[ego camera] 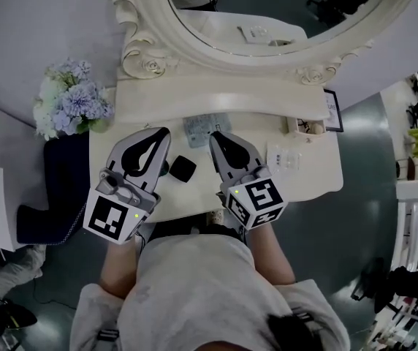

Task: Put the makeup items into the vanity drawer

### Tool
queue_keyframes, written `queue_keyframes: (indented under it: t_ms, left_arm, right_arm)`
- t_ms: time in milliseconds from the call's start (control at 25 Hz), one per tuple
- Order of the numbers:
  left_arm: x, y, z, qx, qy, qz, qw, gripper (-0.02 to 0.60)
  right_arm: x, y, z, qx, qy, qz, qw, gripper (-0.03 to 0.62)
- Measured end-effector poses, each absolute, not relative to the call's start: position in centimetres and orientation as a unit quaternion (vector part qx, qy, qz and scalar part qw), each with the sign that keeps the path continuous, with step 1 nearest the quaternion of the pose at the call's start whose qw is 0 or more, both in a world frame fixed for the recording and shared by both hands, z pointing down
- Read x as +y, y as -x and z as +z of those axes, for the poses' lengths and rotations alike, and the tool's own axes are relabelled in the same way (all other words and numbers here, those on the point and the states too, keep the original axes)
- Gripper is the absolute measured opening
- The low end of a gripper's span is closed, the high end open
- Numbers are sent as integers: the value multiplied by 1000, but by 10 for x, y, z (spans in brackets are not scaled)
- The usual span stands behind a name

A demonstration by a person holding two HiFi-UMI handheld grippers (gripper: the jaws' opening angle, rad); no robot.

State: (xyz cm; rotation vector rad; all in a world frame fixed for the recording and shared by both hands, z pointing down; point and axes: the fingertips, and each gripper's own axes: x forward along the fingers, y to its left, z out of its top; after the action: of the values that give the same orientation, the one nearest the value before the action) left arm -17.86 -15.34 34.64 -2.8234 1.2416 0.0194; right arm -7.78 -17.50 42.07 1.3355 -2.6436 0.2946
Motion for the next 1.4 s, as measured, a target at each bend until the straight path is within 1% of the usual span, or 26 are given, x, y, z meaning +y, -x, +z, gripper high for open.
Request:
queue_keyframes:
  t_ms: [200, 560, 600, 640, 760, 960, 1080, 1400]
  left_arm:
    - [-156, 186, 361, 391, 920, 4, 18, 14]
    - [-157, 194, 382, 379, 925, 0, -3, 14]
    - [-157, 195, 383, 378, 926, -1, -5, 14]
    - [-157, 195, 385, 377, 926, -1, -7, 14]
    - [-158, 197, 388, 375, 927, -1, -10, 14]
    - [-160, 201, 392, 372, 928, -4, -15, 14]
    - [-162, 204, 394, 371, 928, -4, -16, 14]
    - [-168, 206, 399, 369, 929, -9, -22, 14]
  right_arm:
    - [-169, 88, 453, -881, -443, 123, 114, 28]
    - [-148, 108, 519, -881, -396, 170, 193, 35]
    - [-145, 110, 527, -882, -388, 175, 204, 71]
    - [-142, 112, 534, -882, -379, 178, 214, 121]
    - [-133, 118, 555, -885, -352, 183, 245, 138]
    - [-118, 127, 588, -885, -306, 181, 302, 222]
    - [-114, 130, 604, -880, -292, 177, 331, 256]
    - [-113, 136, 622, -871, -277, 165, 372, 293]
